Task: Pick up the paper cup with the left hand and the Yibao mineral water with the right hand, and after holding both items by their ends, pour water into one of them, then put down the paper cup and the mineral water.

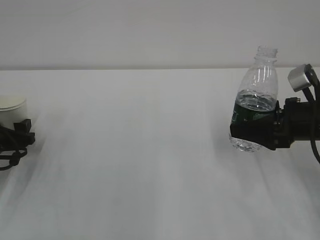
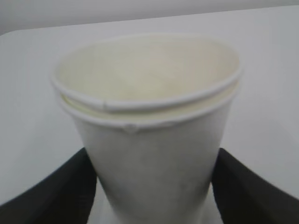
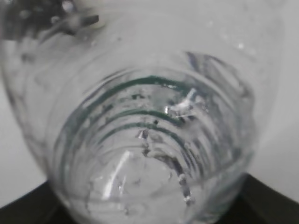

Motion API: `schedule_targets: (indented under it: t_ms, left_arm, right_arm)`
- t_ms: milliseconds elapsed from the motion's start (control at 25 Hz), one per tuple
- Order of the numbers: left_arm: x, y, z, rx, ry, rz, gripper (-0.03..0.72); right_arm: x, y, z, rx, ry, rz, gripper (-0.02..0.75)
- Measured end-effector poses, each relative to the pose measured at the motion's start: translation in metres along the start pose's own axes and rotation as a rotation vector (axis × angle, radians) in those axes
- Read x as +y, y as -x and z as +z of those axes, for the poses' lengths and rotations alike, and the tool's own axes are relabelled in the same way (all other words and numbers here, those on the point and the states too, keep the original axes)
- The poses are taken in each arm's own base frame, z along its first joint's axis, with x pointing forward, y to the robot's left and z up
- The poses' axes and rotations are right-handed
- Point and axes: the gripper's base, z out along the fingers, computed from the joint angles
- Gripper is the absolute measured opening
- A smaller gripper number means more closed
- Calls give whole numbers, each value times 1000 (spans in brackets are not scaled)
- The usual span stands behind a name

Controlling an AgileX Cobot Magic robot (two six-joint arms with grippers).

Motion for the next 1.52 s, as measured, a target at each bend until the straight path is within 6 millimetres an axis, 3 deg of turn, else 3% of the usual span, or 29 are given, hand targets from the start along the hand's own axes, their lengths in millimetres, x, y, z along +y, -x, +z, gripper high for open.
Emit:
schedule_targets:
  t_ms: [240,720,1160,1520]
  left_arm:
    - [0,0,0,0,1,-1,468]
    - [-1,0,0,2,-18,9,452]
    - [-20,20,-6,-72,-233,68,426]
    - [-39,21,-13,-64,-462,51,421]
  right_arm:
    - [0,0,0,1,1,2,489]
    - [0,0,0,3,2,3,489]
    - [0,0,0,3,2,5,489]
    - [0,0,0,3,2,5,489]
